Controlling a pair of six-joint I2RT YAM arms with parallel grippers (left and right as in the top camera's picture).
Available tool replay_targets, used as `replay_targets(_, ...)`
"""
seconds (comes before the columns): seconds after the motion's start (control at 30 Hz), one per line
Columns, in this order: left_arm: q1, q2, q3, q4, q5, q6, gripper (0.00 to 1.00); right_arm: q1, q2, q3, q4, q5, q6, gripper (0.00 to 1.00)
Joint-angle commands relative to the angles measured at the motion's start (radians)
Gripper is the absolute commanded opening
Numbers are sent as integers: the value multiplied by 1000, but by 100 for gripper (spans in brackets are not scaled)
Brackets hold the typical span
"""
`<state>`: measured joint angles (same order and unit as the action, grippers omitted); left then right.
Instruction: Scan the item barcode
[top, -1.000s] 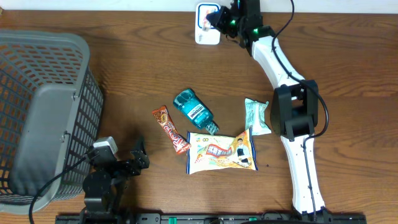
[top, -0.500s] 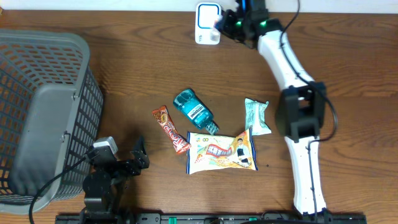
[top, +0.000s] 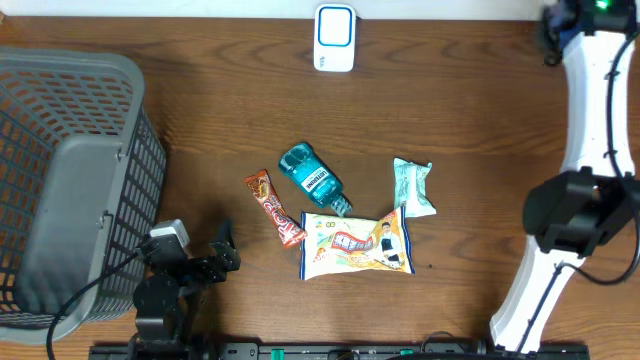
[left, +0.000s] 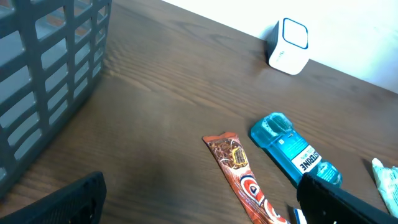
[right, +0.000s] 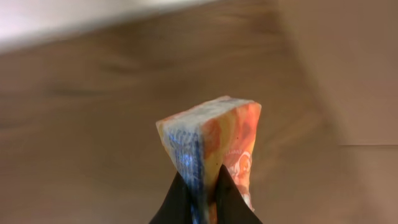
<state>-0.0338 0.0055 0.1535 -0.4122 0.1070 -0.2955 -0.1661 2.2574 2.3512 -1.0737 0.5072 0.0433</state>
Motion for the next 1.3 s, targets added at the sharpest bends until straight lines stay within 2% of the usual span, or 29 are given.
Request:
replay_targets(0.0,3,-2,-6,0,10,-10,98,-87,95,-90,23,187,-89,1)
replay_targets(0.1,3,-2,-6,0,10,-10,98,-179,114,-184,87,201,-102,1)
replay_targets(0.27,3,-2,-6,0,10,-10,98,-309,119,-325,230,270,-346,1)
replay_targets(0.5,3,-2,-6,0,10,-10,98,-469,118,-377,307,299,-340,3)
replay_targets(0.53,3,-2,-6,1,10,-10,98,-481,118,-375,309,299,-317,13)
replay_targets(0.57,3,-2,-6,0,10,-10,98,-491,117,-373,312,298,-288,34)
replay_targets(0.63,3,-2,-6,0,10,-10,98,-493,114,-369,311,294,-241,85)
replay_targets(0.67,3,-2,-6,0,10,-10,98,-490,109,-368,311,290,-210,99)
replay_targets(0.77,3,-2,-6,0,10,-10,98,-467,77,-367,292,210,-117,99)
replay_targets(0.87,3,-2,-6,0,10,-10,98,-423,21,-367,259,37,-37,99)
replay_targets(1.0,3,-2,-6,0,10,-10,98,-350,-69,-367,174,-404,55,99)
replay_targets(1.1,3,-2,-6,0,10,-10,98,-294,-119,-367,64,-814,30,99)
replay_targets(1.17,3,-2,-6,0,10,-10,98,-257,-134,-367,-33,-985,-54,99)
replay_targets(1.27,3,-2,-6,0,10,-10,98,-201,-134,-373,-174,-1067,-143,99)
